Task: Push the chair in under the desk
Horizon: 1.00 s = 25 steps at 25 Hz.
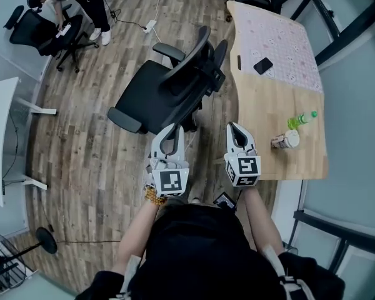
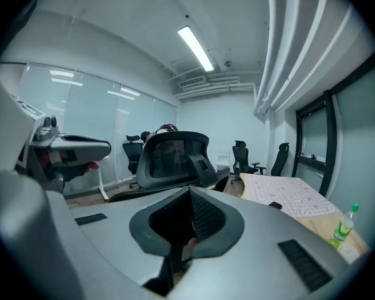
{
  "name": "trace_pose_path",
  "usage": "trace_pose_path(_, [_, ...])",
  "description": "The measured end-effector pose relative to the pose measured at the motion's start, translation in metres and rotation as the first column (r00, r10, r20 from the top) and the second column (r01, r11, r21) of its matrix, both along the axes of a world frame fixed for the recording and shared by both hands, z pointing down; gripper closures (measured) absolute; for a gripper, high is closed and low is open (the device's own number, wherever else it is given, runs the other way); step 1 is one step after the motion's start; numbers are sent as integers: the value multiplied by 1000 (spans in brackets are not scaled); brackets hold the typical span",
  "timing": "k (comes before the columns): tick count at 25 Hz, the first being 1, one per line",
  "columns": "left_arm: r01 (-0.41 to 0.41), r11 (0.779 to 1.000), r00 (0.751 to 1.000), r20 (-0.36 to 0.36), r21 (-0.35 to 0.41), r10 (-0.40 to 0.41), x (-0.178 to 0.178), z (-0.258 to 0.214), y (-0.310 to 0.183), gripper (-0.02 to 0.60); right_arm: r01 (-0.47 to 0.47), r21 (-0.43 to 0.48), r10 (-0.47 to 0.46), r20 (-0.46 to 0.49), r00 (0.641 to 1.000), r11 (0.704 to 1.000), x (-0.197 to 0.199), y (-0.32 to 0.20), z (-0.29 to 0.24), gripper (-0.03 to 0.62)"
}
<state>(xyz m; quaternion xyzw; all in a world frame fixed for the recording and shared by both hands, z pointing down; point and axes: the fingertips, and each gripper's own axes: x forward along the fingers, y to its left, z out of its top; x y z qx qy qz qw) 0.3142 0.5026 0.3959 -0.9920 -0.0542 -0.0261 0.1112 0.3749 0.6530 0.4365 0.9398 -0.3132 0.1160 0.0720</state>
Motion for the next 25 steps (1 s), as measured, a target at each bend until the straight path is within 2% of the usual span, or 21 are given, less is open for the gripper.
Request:
trace_pose_path(5, [-93,995,995,43,-20,94,25,21,-9,517,6,-101,-8,-16,1000,995,35,-10,6,592])
trace_pose_path(8, [-149,988,987,50,-33,151,40,31,-5,500,74,-200,-90,-68,994,977,55,-22,-7,592])
trace_pose_path(10, [-191,981,980,59,-24,192,48,37,-2,492,125,-279,-163,-117,980,952,67,-31,-17,592])
trace_pose_path(14, [-275,961,955,120,1,273,58,54,5,467,169,-445,-267,-169,949,879,95,-35,-25,591])
trace_pose_path(17, [-313,949,936,180,28,303,64,64,6,457,182,-546,-333,-192,923,818,119,-35,-33,588])
trace_pose_path(21, [-338,940,912,260,41,317,75,75,8,439,202,-674,-441,-203,874,711,161,-40,-36,566])
trace_pose_path(25, [-341,939,895,318,41,311,85,88,6,430,245,-759,-554,-178,813,604,202,-56,-19,539])
